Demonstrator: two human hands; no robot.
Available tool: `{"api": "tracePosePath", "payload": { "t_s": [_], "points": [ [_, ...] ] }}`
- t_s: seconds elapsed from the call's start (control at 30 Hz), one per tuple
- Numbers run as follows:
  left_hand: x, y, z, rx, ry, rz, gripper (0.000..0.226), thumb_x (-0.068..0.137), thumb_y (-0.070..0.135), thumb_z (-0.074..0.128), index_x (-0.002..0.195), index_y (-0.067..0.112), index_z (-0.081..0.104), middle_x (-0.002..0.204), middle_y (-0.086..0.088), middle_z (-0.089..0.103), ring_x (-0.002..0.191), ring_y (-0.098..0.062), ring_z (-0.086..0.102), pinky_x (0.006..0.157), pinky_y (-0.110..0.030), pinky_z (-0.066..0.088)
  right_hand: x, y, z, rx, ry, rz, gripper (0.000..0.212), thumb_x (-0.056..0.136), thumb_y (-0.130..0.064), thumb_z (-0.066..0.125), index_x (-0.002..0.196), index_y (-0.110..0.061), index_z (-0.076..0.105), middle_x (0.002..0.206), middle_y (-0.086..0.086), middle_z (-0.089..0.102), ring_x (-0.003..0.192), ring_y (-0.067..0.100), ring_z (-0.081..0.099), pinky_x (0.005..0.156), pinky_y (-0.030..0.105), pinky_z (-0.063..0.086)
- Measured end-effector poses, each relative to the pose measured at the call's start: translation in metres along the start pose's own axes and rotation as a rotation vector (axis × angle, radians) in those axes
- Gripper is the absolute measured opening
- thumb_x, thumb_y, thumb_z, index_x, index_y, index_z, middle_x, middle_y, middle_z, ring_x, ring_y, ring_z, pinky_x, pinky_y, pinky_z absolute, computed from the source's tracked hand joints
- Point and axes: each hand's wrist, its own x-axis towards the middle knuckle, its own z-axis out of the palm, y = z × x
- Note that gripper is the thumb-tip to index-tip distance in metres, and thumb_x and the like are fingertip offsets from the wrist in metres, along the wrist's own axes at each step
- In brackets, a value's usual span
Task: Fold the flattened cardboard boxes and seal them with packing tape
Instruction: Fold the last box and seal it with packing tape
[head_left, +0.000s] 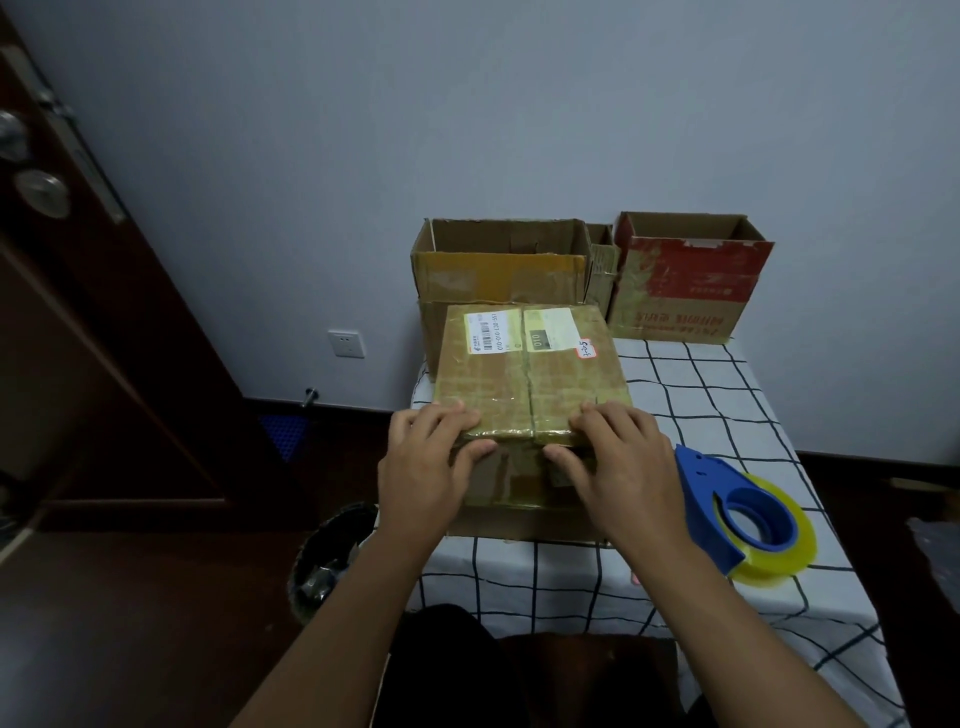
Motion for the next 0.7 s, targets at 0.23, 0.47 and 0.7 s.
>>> {"api": "tracePosePath", "payload": {
  "t_s": [0.23, 0.47, 0.7],
  "points": [
    [-0.003, -0.001, -0.016, -0.326, -0.079, -0.261, 0.039, 0.084, 0.057, 0.061, 0.117, 0.037, 0.058, 0.116, 0.022, 0.046, 0.108, 0.003, 0.046, 0.084, -0.015, 0.043, 0.001, 0.000, -0.001, -0.018, -0.008, -0.003, 0.031, 0.080, -0.037, 0.077, 0.100, -0.018, 0.064, 0.108, 0.000, 0.063, 0.103, 0.026, 0.054, 0.076, 0.038, 0.047],
    [-0.012, -0.002, -0.017, -0.525, 0.015, -0.382, 0.023, 0.090, 0.015, 0.068, 0.104, 0.033, 0.062, 0.105, 0.015, 0.061, 0.098, 0.003, 0.061, 0.080, -0.013, 0.050, 0.003, 0.001, -0.001, -0.005, -0.004, -0.013, 0.032, 0.078, -0.036, 0.079, 0.099, -0.017, 0.065, 0.105, 0.000, 0.064, 0.099, 0.025, 0.054, 0.072, 0.038, 0.049],
    [-0.011, -0.009, -0.025, -0.587, -0.087, -0.379, 0.041, 0.093, 0.006, 0.062, 0.106, 0.044, 0.058, 0.111, 0.015, 0.060, 0.102, 0.003, 0.059, 0.079, -0.010, 0.049, 0.003, 0.002, -0.003, -0.004, -0.032, -0.009, 0.033, 0.079, -0.033, 0.079, 0.104, -0.016, 0.065, 0.109, 0.000, 0.064, 0.102, 0.025, 0.054, 0.074, 0.040, 0.052]
  ]
}}
